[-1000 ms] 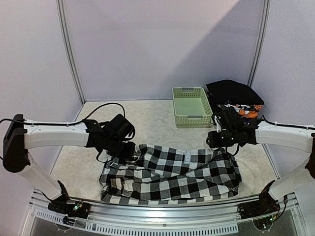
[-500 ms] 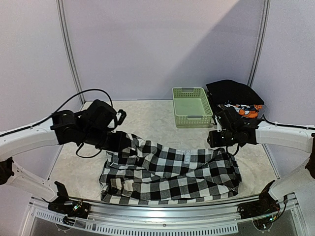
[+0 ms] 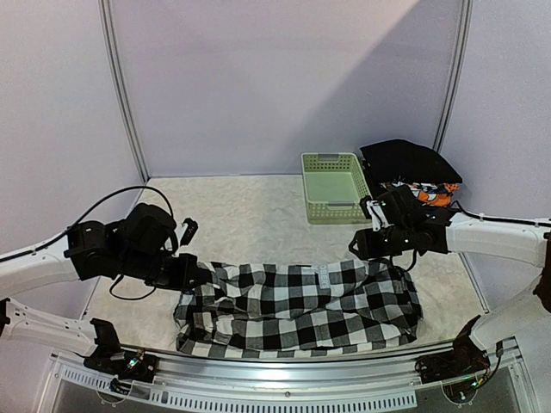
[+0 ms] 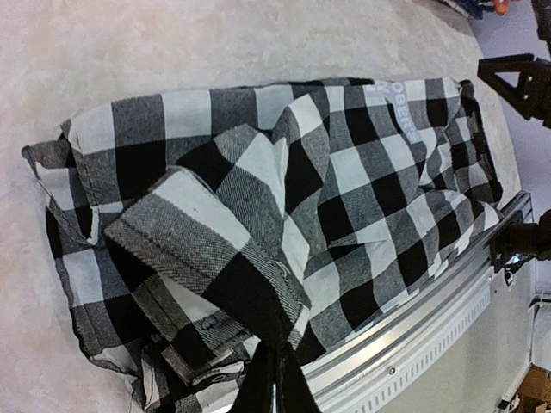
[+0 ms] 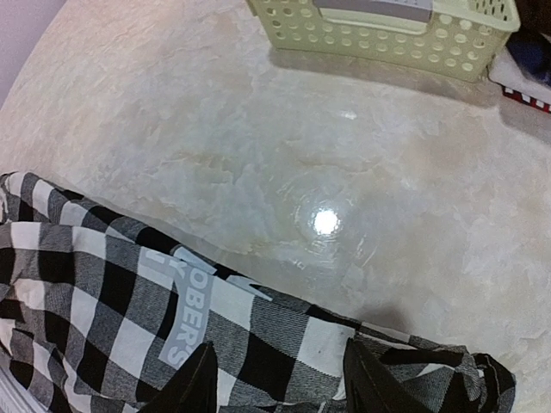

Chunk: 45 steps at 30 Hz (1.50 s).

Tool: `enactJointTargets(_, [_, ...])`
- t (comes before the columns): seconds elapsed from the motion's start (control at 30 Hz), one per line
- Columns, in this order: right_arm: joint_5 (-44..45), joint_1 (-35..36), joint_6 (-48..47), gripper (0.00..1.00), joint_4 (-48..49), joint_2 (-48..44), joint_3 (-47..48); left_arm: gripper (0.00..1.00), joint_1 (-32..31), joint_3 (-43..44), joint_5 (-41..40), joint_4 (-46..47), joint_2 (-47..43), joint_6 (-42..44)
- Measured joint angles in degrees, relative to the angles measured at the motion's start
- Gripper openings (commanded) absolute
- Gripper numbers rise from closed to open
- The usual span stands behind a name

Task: Fold and stack the mixed laundry pile
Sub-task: Adjust the rectangle-folded shirt at the center of the board.

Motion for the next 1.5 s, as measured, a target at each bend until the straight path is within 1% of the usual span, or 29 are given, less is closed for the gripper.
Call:
enactJointTargets(0.13, [-2.03, 0.44, 0.09, 0.50, 2.23, 0.98, 0.00, 0.00, 0.13, -3.82, 1.75, 3.89, 1.18, -0.13])
enactJointTargets(0.23, [-2.97, 1.20, 0.31, 0.50, 3.76, 3.58, 0.20, 0.00, 0.17, -4.70, 2.64, 6.32, 2.67, 0.07])
enactJointTargets(0.47, [0.09, 2.64, 0.94, 0.50, 1.55, 12.61, 2.69, 0.00, 0.17, -5.64, 2.82, 9.55, 5.03, 1.01])
enactJointTargets(0.77, [9.64, 2.67, 5.07, 0.50, -5.25, 13.18, 0.15, 0.00, 1.60, -6.71, 2.64, 9.60, 5.18, 2.51])
enactJointTargets(0.9, [11.39, 2.67, 6.97, 0.49, -6.45, 13.18, -1.64, 0.00, 2.75, -7.39, 3.10, 10.27, 5.31, 3.30])
enactJointTargets(1.03, [12.50, 2.67, 7.96, 0.44, -7.78, 13.18, -2.03, 0.01, 4.48, -8.15, 3.76, 10.86, 6.47, 4.11])
enactJointTargets(1.07, [12.90, 2.67, 8.22, 0.44, -8.07, 13.18, -2.03, 0.02, 4.92, -8.39, 3.69, 10.80, 6.75, 4.24])
enactJointTargets(1.17, [13.77, 2.67, 9.01, 0.45, -8.90, 13.16, -2.05, 0.19, 6.01, -8.92, 2.78, 9.99, 7.28, 4.57])
enactJointTargets(1.27, [14.40, 2.67, 9.38, 0.46, -9.55, 12.83, -2.14, 0.42, 6.49, -8.66, -0.70, 7.50, 7.37, 4.87])
enactJointTargets(1.33, [14.53, 2.67, 9.38, 0.47, -10.47, 12.04, -2.25, 0.53, 6.64, -7.21, -5.35, 3.37, 7.87, 4.98])
enactJointTargets(1.4, [14.40, 2.67, 9.29, 0.48, -10.99, 10.93, -2.27, 0.56, 6.71, -4.85, -10.43, -0.72, 8.46, 4.81])
enactJointTargets(1.5, [13.84, 2.75, 8.79, 0.49, -11.63, 7.48, -2.23, 0.55, 6.69, -1.03, -15.58, -3.69, 9.05, 6.23])
